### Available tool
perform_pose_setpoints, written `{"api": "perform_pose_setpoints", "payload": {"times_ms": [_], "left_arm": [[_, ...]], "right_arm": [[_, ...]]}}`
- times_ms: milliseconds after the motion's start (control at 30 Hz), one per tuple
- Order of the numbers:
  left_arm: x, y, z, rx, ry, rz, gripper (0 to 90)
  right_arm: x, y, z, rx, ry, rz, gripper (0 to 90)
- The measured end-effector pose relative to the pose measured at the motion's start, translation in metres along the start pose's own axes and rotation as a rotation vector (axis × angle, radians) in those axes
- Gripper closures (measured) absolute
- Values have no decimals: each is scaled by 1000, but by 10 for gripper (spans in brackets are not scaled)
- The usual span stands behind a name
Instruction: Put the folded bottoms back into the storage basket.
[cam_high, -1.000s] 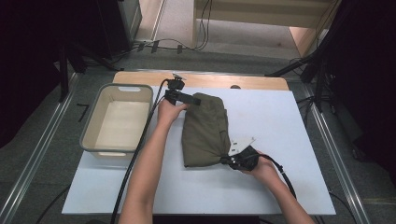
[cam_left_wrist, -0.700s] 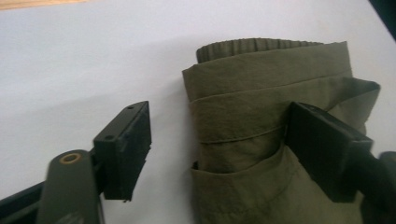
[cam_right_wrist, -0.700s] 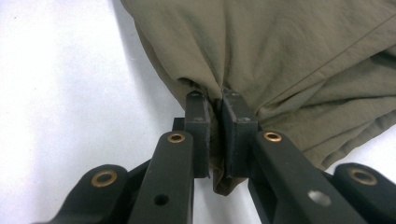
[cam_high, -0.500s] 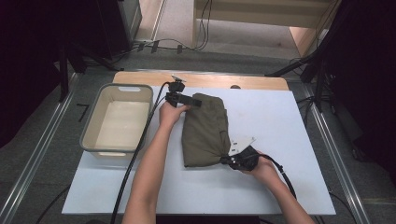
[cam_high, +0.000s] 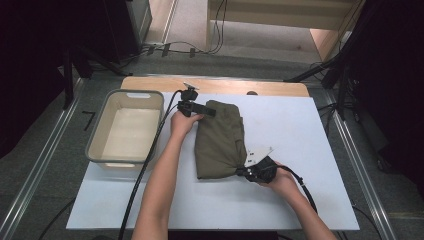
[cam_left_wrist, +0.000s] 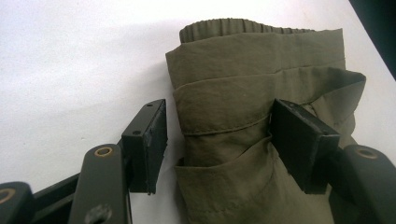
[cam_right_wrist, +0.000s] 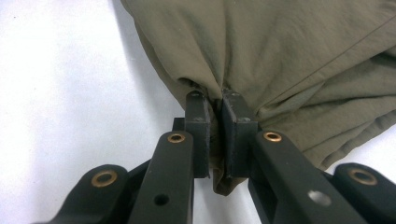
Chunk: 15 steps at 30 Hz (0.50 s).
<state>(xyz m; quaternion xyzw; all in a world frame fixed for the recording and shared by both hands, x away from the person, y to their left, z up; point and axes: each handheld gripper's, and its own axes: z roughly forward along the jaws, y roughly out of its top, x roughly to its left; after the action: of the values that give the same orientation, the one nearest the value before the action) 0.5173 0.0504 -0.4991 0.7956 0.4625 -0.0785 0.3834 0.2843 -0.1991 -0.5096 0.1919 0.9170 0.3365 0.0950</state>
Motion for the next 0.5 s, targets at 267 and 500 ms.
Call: {"api": "perform_pose_setpoints", "payload": {"times_ms": [267,500], "left_arm": [[-1,-1,1,6,-6,15,430],[-2,-2,3,6,-28,15,557]], "right_arm": [[0,0,0,0,0,0,803],[0,0,0,-2,1,1,803]]}}
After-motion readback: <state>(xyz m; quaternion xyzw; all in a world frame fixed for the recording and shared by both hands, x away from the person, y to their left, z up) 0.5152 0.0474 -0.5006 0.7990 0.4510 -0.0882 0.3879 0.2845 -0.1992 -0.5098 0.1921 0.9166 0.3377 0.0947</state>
